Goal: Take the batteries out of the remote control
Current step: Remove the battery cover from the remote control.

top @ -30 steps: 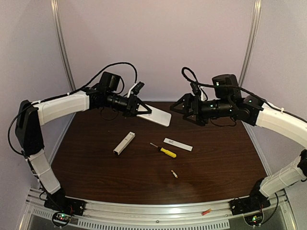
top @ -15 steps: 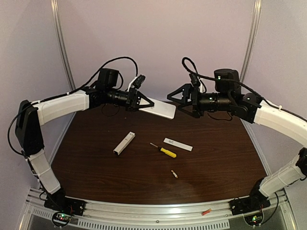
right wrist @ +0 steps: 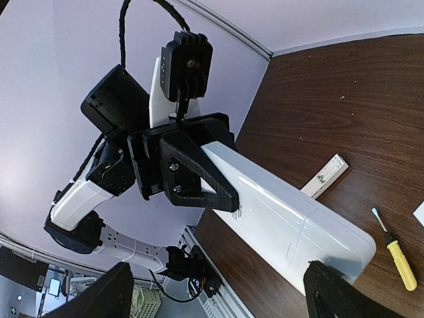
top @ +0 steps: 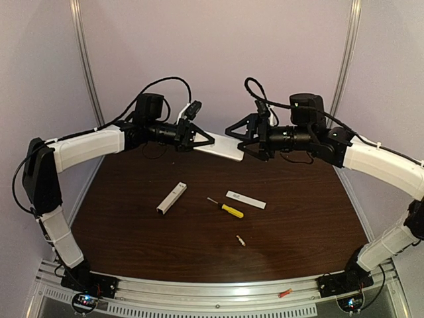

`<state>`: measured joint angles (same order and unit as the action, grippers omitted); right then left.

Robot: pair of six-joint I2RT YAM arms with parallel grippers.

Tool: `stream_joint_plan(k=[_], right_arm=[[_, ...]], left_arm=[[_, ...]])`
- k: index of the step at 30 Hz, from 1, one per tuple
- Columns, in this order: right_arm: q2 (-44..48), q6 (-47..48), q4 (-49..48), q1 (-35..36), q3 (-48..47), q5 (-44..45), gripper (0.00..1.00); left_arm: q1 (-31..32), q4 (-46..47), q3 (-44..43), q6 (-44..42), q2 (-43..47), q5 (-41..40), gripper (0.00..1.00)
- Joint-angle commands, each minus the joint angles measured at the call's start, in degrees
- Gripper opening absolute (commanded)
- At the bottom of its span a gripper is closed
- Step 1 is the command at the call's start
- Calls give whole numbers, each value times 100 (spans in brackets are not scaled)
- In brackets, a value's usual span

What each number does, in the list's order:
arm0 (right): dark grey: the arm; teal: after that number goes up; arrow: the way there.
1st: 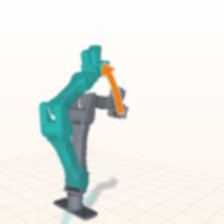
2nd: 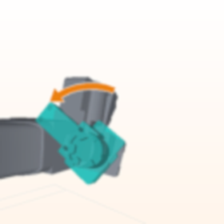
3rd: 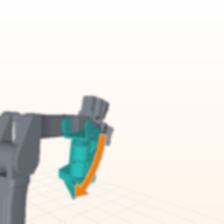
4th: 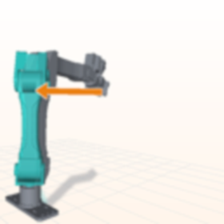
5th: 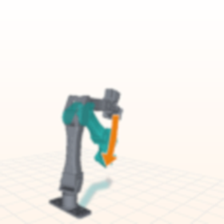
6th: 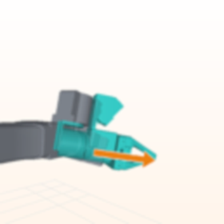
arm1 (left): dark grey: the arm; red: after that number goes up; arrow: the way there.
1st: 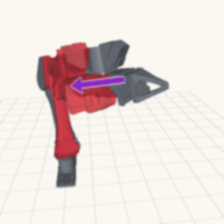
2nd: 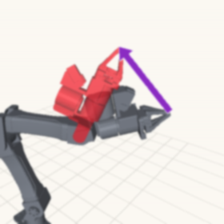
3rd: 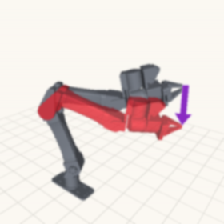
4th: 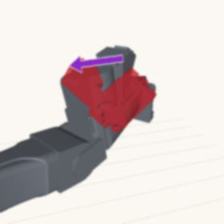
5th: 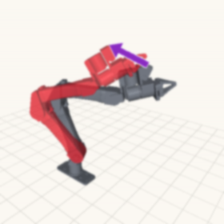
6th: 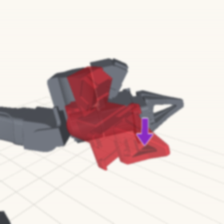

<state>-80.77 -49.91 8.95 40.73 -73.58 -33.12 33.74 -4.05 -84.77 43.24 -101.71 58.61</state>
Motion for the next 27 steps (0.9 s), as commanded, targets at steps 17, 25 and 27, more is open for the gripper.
stream_joint_plan(k=[17,25,27], right_arm=[[-44,401,807,-79,-501,111,88],[236,429,1028,-285,-134,184,87],[114,419,965,-285,-182,124,86]], left_arm=[[-21,514,-305,176,6,117,0],[-16,681,-278,305,-20,102,0],[-16,755,-259,358,-26,143,0]])
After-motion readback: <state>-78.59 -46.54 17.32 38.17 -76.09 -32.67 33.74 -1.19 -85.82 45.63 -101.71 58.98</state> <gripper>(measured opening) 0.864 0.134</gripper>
